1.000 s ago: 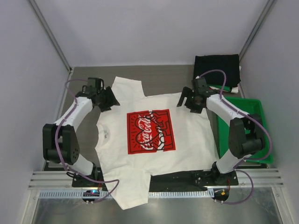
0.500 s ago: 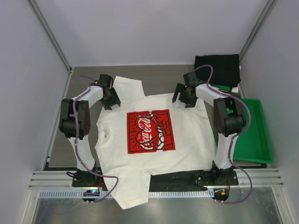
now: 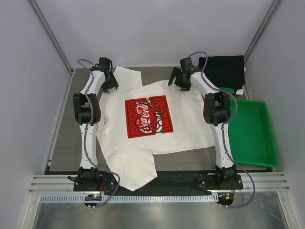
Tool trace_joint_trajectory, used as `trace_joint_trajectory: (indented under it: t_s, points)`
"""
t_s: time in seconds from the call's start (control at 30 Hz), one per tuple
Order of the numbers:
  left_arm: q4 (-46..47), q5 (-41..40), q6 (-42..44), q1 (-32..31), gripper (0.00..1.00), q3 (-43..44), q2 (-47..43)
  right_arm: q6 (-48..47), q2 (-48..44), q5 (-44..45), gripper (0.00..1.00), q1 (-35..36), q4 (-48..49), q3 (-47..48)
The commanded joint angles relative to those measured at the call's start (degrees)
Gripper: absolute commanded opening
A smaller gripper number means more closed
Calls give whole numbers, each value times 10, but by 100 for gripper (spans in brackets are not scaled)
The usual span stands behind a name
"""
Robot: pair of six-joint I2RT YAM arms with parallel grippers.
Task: Fold and stack the t-shirts
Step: Flatten the tshirt out
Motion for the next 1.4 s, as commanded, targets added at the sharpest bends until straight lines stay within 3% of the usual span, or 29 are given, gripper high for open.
trace_joint_trajectory:
  t_s: [0.0, 0.07, 0.23, 0.4, 0.53, 0.63, 0.67, 0.77, 0.87, 1.0, 1.07, 1.17, 1.23, 1.27, 1.3, 1.33, 1.37]
  points:
    - [-53, -20, 9, 15, 57, 182, 97, 31, 64, -25, 91, 1, -57, 80]
    - [-50, -12, -12, 23, 59, 250, 130, 56, 94, -42, 91, 4, -81, 132]
    - [59, 30, -48, 47, 62, 240, 109, 65, 115, -68, 97, 19, -101, 204]
    - [53, 35, -24, 19, 64, 207, -15, 47, 110, -45, 99, 15, -154, 297]
    - [12, 41, -13, 0, 64, 43, -212, 45, 102, -40, 100, 14, -224, 407]
    - [-54, 30, 1, -21, 63, -54, -302, 29, 80, -16, 100, 18, -300, 448]
    - [-73, 21, 6, -29, 63, -127, -359, 24, 75, -7, 100, 25, -325, 455]
    - [-115, 1, 11, -88, 63, -284, -484, -8, 77, 53, 100, 47, -432, 525]
    - [-127, -71, -19, -198, 66, -391, -604, -33, 58, 126, 100, 85, -505, 535]
    - [-86, -21, -92, -215, 66, -592, -741, -41, 24, 145, 100, 116, -510, 540]
    - [-79, -6, -116, -223, 65, -631, -774, -45, -11, 203, 100, 120, -512, 534]
    - [-85, 1, -131, -252, 64, -664, -801, -56, -94, 315, 100, 142, -508, 392]
    - [-88, 2, -135, -267, 63, -668, -808, -63, -122, 333, 100, 144, -494, 260]
    - [-86, 2, -136, -277, 63, -667, -810, -71, -189, 324, 100, 144, -467, 193]
    - [-86, 1, -138, -281, 63, -666, -813, -71, -235, 305, 100, 144, -371, 115]
    - [-89, -3, -140, -286, 63, -664, -817, -68, -299, 298, 100, 144, -316, -55]
    - [-92, -15, -140, -294, 63, -658, -821, -63, -352, 287, 100, 136, -262, -135]
